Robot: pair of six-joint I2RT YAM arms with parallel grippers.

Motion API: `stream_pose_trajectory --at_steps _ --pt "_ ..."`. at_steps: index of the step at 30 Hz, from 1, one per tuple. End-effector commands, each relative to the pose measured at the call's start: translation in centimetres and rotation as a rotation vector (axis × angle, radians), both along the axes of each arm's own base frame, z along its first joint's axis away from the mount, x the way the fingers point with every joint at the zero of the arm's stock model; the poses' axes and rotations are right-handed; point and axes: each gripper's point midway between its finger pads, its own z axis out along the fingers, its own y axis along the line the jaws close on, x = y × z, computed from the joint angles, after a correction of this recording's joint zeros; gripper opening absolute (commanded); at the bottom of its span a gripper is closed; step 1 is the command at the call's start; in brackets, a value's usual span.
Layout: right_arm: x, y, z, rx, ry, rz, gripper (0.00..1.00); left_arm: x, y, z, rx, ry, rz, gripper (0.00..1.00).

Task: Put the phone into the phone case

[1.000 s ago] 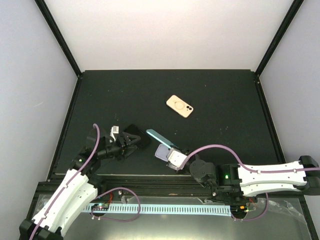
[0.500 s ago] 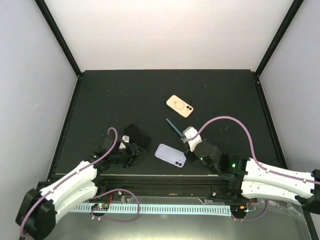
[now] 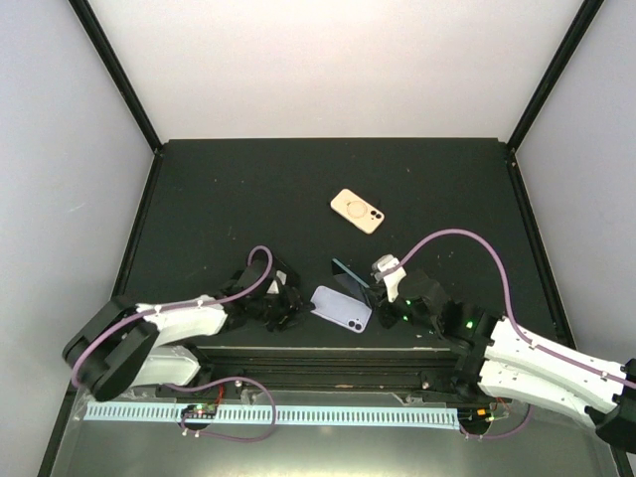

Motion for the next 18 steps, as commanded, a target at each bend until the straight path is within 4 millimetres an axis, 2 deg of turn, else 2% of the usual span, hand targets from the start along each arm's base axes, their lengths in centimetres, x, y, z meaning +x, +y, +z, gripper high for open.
stream_pose_trajectory --at_steps 1,4,8,11,14,18 --pt "-0.2 0.7 -0.8 0.116 0.077 -0.014 0.01 1.7 -3.0 1.6 -0.058 -0.082 -0.059 0.49" --pt "0.3 0.1 -1.8 0.126 0.094 -0.056 0.01 2.2 -3.0 0.6 -0.023 -0.073 -0.054 0.45" --pt "0.7 -0.3 -2.2 0.161 0.111 -0.090 0.01 3.0 -2.9 -0.4 0.048 -0.081 -0.059 0.35" --pt "0.1 0.1 -3.0 0.182 0.150 -0.065 0.01 3.9 -2.5 -0.6 0.109 -0.105 -0.055 0.30" --pt "-0.2 0.0 -2.9 0.211 0.161 -0.070 0.01 5.2 -1.8 -0.6 0.173 -0.139 -0.038 0.26" --pt "-0.1 -0.2 -2.0 0.268 0.149 -0.091 0.01 7.1 -1.8 -0.1 0.229 -0.197 -0.058 0.12"
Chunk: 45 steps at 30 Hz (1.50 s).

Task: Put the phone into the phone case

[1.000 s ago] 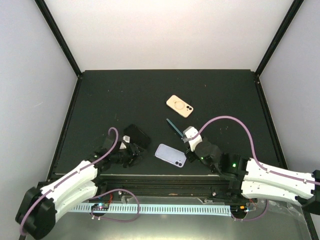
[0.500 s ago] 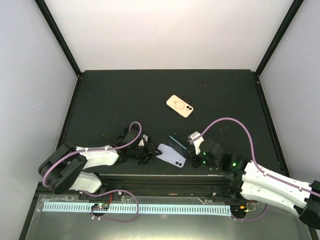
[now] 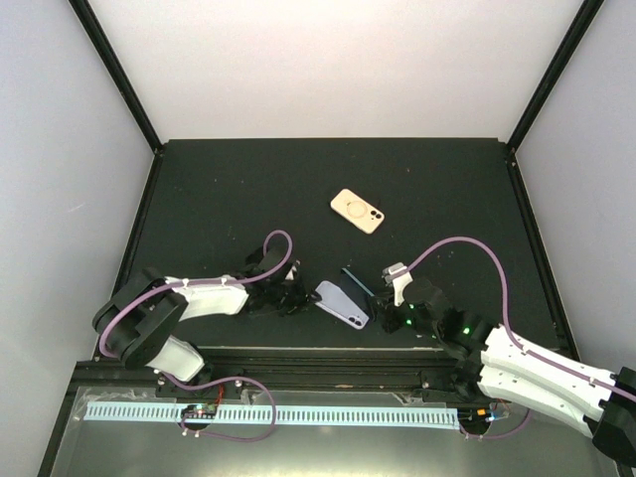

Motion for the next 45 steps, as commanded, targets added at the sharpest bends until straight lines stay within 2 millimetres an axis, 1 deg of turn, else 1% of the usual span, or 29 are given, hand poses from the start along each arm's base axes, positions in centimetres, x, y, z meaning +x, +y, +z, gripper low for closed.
stream_pose_trajectory --at_steps 1,5,8,11,14,16,19,23,25,28,31,36,42,45 --pt "0.1 1.4 2.9 0.167 -0.020 0.002 0.01 3.2 0.1 0.9 0.095 -0.123 -0.030 0.11" --pt "-0.4 2.2 3.1 0.211 0.018 0.025 0.01 4.9 0.1 1.3 0.148 -0.172 -0.068 0.10" --pt "0.0 2.1 3.1 0.223 0.013 0.002 0.01 5.8 0.0 1.6 0.181 -0.224 -0.109 0.11" --pt "1.0 1.6 3.0 0.224 -0.022 -0.057 0.01 6.2 0.0 1.7 0.196 -0.252 -0.161 0.11" --pt "1.8 1.8 3.4 0.260 -0.058 -0.082 0.01 6.2 -0.1 1.4 0.184 -0.253 -0.217 0.11" --pt "2.1 2.1 3.1 0.267 -0.067 -0.088 0.01 6.1 0.2 1.0 0.185 -0.242 -0.232 0.13" --pt "2.6 2.3 2.6 0.237 -0.074 -0.085 0.01 5.9 0.5 1.2 0.181 -0.246 -0.230 0.19" --pt "3.2 2.6 1.9 0.228 -0.077 -0.081 0.01 5.9 1.0 1.9 0.175 -0.256 -0.203 0.31" --pt "3.3 3.1 1.8 0.237 -0.068 -0.057 0.01 6.1 1.3 2.2 0.173 -0.260 -0.191 0.37" --pt "3.6 3.3 2.0 0.248 -0.074 -0.051 0.01 6.2 1.4 2.5 0.174 -0.267 -0.186 0.40" --pt "4.1 3.1 2.4 0.276 -0.088 -0.061 0.01 6.2 1.5 2.5 0.172 -0.272 -0.185 0.40" --pt "4.5 3.3 2.4 0.315 -0.085 -0.033 0.01 5.7 1.5 1.4 0.163 -0.252 -0.190 0.37" --pt "4.6 3.6 1.6 0.347 -0.053 -0.007 0.01 5.3 1.1 0.9 0.119 -0.252 -0.185 0.37" --pt "4.6 3.8 0.7 0.342 -0.039 0.000 0.01 5.2 0.9 0.7 0.101 -0.257 -0.191 0.35"
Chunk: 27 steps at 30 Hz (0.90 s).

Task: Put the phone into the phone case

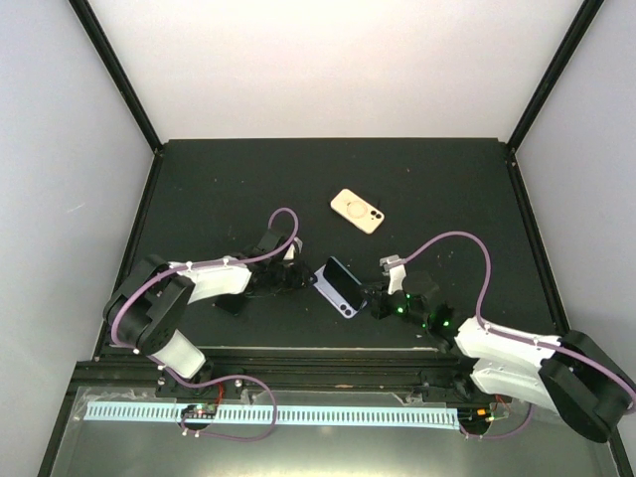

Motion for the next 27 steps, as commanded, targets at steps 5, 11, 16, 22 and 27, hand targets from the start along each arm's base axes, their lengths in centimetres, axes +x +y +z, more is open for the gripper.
stream_pose_trajectory --at_steps 5,11,16,22,27 --pt "0.6 1.4 0.7 0.098 -0.056 0.042 0.01 0.4 -1.1 -0.1 -0.066 -0.019 -0.023 0.33" --pt "0.3 1.3 -0.9 0.081 -0.028 0.049 0.01 0.6 -1.7 0.2 -0.101 -0.037 -0.043 0.29" --pt "0.0 1.1 -2.3 0.051 -0.006 0.053 0.01 0.9 -1.6 0.3 -0.089 -0.057 -0.040 0.29" --pt "-0.6 0.7 -3.6 0.036 0.050 0.048 0.01 1.2 -1.1 0.5 -0.060 -0.078 -0.031 0.29" --pt "-1.5 0.1 -4.2 0.026 0.073 0.053 0.01 1.3 -0.6 1.1 -0.034 -0.099 -0.024 0.29"
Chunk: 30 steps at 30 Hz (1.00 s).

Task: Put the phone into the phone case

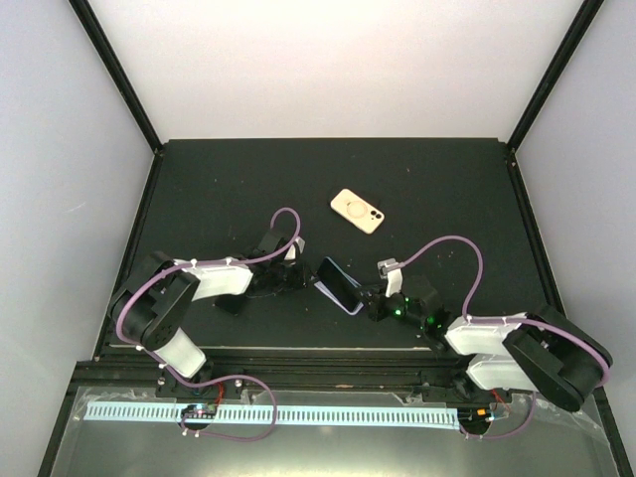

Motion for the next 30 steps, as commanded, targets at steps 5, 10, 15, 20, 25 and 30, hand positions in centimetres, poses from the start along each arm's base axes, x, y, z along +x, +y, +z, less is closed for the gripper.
stream_pose_trajectory --at_steps 5,10,15,20,25,30 --pt "-2.4 -0.5 -0.7 -0.005 0.020 0.080 0.01 0.3 0.2 2.2 -0.015 -0.070 -0.009 0.29" --pt "-2.6 -0.2 -0.1 -0.012 -0.005 0.114 0.01 -1.3 0.0 1.6 -0.056 -0.036 -0.026 0.31" --pt "-2.8 0.7 -0.3 -0.027 0.001 0.176 0.01 -2.5 0.1 0.0 -0.082 0.006 -0.017 0.31" --pt "-2.9 1.0 -0.4 -0.008 0.019 0.184 0.01 -2.9 -0.5 -0.5 -0.117 0.018 -0.029 0.32" --pt "-2.6 0.5 -1.4 -0.036 0.067 0.152 0.01 -2.2 -1.0 -0.2 -0.135 0.000 -0.025 0.29" --pt "-2.6 -0.1 -2.8 -0.057 0.143 0.103 0.06 -1.4 -1.4 0.1 -0.134 -0.009 -0.023 0.28"
